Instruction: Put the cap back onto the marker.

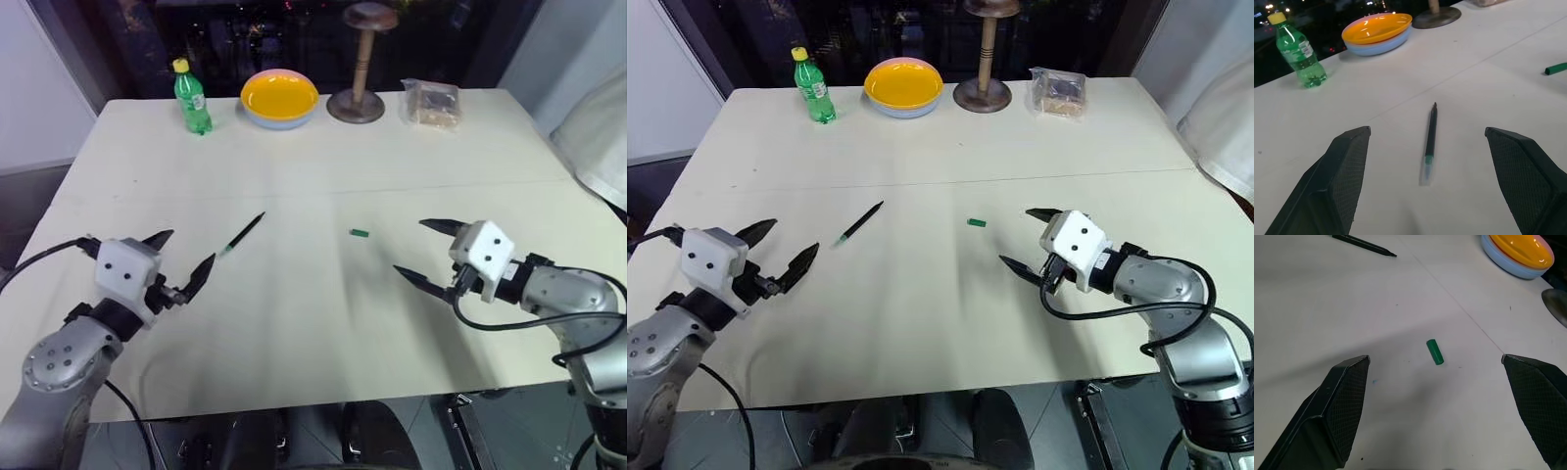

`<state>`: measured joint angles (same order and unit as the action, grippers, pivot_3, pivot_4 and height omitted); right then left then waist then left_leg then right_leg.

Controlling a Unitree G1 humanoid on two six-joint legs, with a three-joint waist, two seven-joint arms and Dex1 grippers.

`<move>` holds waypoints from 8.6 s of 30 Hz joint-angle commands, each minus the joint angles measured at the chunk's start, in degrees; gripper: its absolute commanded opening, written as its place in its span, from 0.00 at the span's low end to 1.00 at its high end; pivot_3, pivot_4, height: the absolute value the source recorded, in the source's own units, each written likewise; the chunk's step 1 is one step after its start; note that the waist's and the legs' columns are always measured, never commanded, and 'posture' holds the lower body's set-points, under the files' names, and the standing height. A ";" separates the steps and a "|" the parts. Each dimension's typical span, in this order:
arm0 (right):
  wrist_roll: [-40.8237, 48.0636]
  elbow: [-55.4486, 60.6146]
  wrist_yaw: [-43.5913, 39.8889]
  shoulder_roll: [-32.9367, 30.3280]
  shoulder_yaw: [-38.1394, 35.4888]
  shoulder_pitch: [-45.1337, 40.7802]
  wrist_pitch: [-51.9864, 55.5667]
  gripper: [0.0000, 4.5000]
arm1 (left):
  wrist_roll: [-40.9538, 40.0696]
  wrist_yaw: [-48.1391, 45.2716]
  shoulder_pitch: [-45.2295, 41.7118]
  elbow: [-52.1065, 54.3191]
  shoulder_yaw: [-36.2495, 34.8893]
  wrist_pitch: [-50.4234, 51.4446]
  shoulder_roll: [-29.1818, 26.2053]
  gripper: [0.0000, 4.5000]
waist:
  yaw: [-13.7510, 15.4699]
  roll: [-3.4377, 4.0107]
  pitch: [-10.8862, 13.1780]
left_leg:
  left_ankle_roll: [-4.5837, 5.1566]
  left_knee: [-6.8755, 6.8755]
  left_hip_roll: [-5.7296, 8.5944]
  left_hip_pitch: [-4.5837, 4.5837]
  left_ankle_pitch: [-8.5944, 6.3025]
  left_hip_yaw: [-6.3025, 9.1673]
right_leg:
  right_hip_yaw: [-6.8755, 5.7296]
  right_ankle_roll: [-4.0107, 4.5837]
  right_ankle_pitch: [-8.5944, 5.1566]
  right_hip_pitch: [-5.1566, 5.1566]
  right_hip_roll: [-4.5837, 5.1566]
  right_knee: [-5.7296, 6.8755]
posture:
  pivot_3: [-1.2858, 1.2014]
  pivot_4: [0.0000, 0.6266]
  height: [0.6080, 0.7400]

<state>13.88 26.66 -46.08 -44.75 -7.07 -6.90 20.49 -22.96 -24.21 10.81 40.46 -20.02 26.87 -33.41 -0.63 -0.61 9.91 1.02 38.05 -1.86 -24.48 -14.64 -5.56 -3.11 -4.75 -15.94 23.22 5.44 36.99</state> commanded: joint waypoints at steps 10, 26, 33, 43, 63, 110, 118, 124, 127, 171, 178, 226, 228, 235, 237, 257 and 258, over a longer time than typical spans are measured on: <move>0.20 0.31 -0.18 -0.12 -0.34 -0.48 -0.76 0.99 | -1.14 -0.05 -1.51 1.58 -1.82 1.61 -0.69 0.87 | -0.02 0.00 0.00 | -0.02 -0.03 0.00 0.00 -0.01 0.00 | 0.01 0.01 0.00 0.02 0.04 0.00 | 0.52 0.24 1.00; 0.54 3.06 3.78 0.44 -2.51 -0.78 2.26 0.99 | 1.68 -2.81 -13.10 -10.72 7.22 3.80 -2.54 0.87 | 0.11 0.01 0.01 | -0.02 -0.04 0.02 0.00 0.01 0.00 | 0.00 0.01 0.01 0.02 0.05 0.01 | 0.52 0.24 1.00; -0.22 6.01 8.70 1.68 -3.29 -1.40 4.60 0.99 | 5.15 -8.34 -25.56 -31.57 12.74 -2.78 -1.93 0.87 | 0.10 0.00 0.01 | -0.02 -0.07 0.03 -0.03 0.01 -0.03 | -0.03 0.03 0.03 0.06 0.04 0.00 | 0.52 0.24 1.00; -0.59 13.55 14.85 4.12 -3.89 2.09 9.33 0.99 | 7.96 -15.86 -35.43 -51.15 17.30 -9.30 0.71 0.87 | 0.11 -0.02 0.02 | 0.02 -0.07 0.03 -0.05 0.02 -0.06 | -0.10 -0.11 0.11 0.06 0.02 0.03 | 0.52 0.24 1.00; -1.68 16.91 18.79 5.69 -3.07 3.12 11.61 0.99 | 13.41 -19.88 -42.73 -67.00 20.24 -13.83 1.82 0.87 | 0.31 -0.05 0.02 | 0.05 -0.02 0.04 -0.03 0.04 -0.10 | -0.17 -0.28 0.18 0.04 -0.25 0.10 | 0.52 0.24 1.00; -5.42 -54.87 -13.20 10.43 13.57 -32.63 -15.00 1.00 | 0.74 -21.14 -23.61 -19.47 9.79 3.14 -7.20 0.02 | -0.34 -0.06 0.05 | 0.01 0.05 -0.05 0.02 0.07 -0.15 | -0.10 -0.30 0.19 0.05 -0.40 0.25 | 0.52 0.24 1.00; -9.04 -69.13 -14.30 15.39 15.09 -39.15 -22.61 1.00 | -0.37 -18.87 -20.90 -16.11 8.00 4.64 -7.55 0.02 | -0.21 -0.04 0.07 | -0.11 0.05 -0.04 0.02 0.15 -0.16 | -0.11 -0.30 0.19 0.04 -0.36 0.26 | 0.52 0.24 1.00; -10.99 -77.05 -13.70 18.08 15.07 -42.05 -26.44 1.00 | -1.09 -17.93 -19.22 -14.19 7.36 5.37 -7.81 0.02 | -0.37 -0.04 0.07 | -0.25 0.05 -0.04 0.02 0.23 -0.16 | -0.10 -0.30 0.19 0.04 -0.36 0.26 | 0.52 0.24 1.00; -11.83 -79.74 -13.58 19.09 15.02 -42.94 -27.73 1.00 | -1.37 -17.59 -18.84 -13.62 7.15 5.67 -7.88 0.02 | -0.52 -0.04 0.07 | -0.27 0.04 -0.04 0.02 0.23 -0.16 | -0.10 -0.29 0.19 0.04 -0.35 0.26 | 0.52 0.24 1.00; -16.23 -32.46 -22.72 9.63 20.75 -37.14 -16.76 0.01 | 6.50 -41.58 -39.17 -41.05 25.35 -17.83 -8.48 0.00 | -0.14 0.13 0.16 | -0.08 0.01 -0.03 0.03 0.12 -0.28 | -0.12 -0.29 0.20 0.13 -0.33 0.31 | 0.52 0.24 1.00; -15.92 -31.21 -22.02 9.83 21.64 -37.28 -15.58 0.01 | 7.03 -42.68 -40.03 -40.97 25.66 -18.63 -7.56 0.00 | -0.17 0.13 0.16 | -0.07 0.03 -0.04 0.02 0.12 -0.29 | -0.12 -0.30 0.20 0.14 -0.36 0.32 | 0.52 0.24 1.00; -12.32 -25.73 -23.18 11.16 23.12 -38.75 -10.02 0.01 | 7.50 -41.91 -39.96 -38.46 25.89 -17.55 -6.24 0.00 | -0.11 0.13 0.16 | -0.07 0.06 -0.05 0.02 0.12 -0.29 | -0.12 -0.31 0.20 0.13 -0.39 0.33 | 0.52 0.24 1.00; -12.19 -25.25 -23.23 11.19 23.17 -38.67 -9.61 0.01 | 7.54 -41.90 -40.08 -38.60 25.92 -17.65 -6.13 0.00 | -0.13 0.13 0.16 | -0.07 0.06 -0.05 0.02 0.12 -0.28 | -0.12 -0.31 0.20 0.13 -0.39 0.33 | 0.52 0.24 1.00; -12.11 -23.65 -23.50 11.46 23.66 -38.22 -8.62 0.01 | 7.21 -41.76 -40.69 -37.65 25.95 -17.06 -5.56 0.00 | -0.12 0.13 0.16 | -0.07 0.06 -0.05 0.02 0.12 -0.28 | -0.12 -0.31 0.20 0.13 -0.39 0.33 | 0.52 0.24 1.00; -12.23 -23.83 -23.47 11.73 23.85 -38.37 -8.77 0.01 | 7.00 -41.72 -40.82 -36.91 26.04 -16.65 -5.45 0.00 | -0.12 0.13 0.16 | -0.07 0.06 -0.05 0.02 0.12 -0.28 | -0.12 -0.31 0.20 0.13 -0.39 0.33 | 0.52 0.24 1.00; -12.88 -27.04 -24.76 13.41 25.23 -40.62 -10.02 0.01 | 8.91 -43.65 -40.35 -34.91 26.79 -19.98 -5.06 0.00 | -0.13 0.12 0.16 | -0.07 0.07 -0.06 0.02 0.12 -0.29 | -0.12 -0.31 0.20 0.13 -0.41 0.34 | 0.52 0.24 1.00; -12.75 -26.80 -24.97 13.38 25.26 -40.60 -9.87 0.01 | 8.96 -43.60 -40.40 -35.09 26.73 -20.17 -4.92 0.00 | -0.12 0.13 0.16 | -0.07 0.07 -0.06 0.02 0.13 -0.29 | -0.12 -0.31 0.20 0.13 -0.41 0.34 | 0.52 0.24 1.00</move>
<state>0.04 -1.53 -70.98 -32.50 17.77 -45.64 11.54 -12.93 -67.32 -28.97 2.88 6.07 8.57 -39.28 -0.75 -0.48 10.06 0.95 38.12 -1.92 -24.46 -14.52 -5.85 -3.23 -5.06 -15.73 23.35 5.03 37.33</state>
